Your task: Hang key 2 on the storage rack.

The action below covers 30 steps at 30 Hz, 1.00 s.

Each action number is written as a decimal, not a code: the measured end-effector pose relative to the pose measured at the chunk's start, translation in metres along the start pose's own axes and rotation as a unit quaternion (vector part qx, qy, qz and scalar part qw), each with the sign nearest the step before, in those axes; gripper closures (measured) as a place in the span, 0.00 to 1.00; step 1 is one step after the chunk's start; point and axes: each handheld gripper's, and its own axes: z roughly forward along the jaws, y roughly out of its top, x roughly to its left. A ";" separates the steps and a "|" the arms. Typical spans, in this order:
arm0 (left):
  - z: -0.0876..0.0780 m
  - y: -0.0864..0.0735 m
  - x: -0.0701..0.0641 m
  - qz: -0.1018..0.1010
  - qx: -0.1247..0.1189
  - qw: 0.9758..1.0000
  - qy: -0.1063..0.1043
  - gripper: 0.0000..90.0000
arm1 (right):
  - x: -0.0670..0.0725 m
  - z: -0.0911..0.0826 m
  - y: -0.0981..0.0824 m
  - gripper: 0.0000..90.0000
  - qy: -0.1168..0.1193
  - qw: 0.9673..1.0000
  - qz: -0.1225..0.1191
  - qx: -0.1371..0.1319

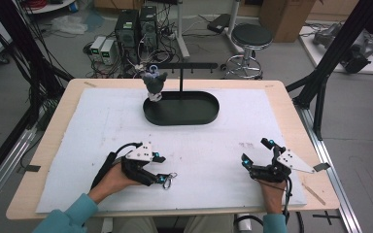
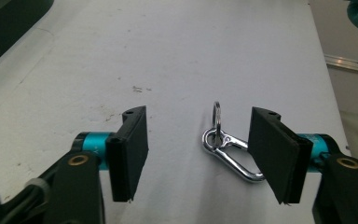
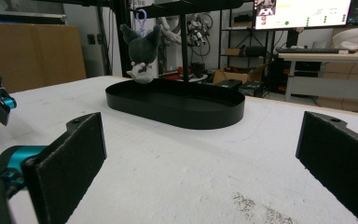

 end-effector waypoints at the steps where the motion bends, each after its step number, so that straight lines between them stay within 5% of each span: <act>1: 0.001 0.000 -0.001 0.000 0.000 1.000 0.000 0.45 | 0.000 0.000 0.000 0.01 0.000 1.000 0.000 0.000; 14: 0.012 0.003 -0.006 0.013 0.033 0.999 -0.010 0.73 | 0.000 0.000 0.000 0.01 0.000 1.000 0.005 0.002; 30: 0.016 0.003 -0.005 0.020 0.048 0.999 -0.012 0.84 | 0.000 0.000 0.000 0.01 -0.001 1.000 0.003 0.002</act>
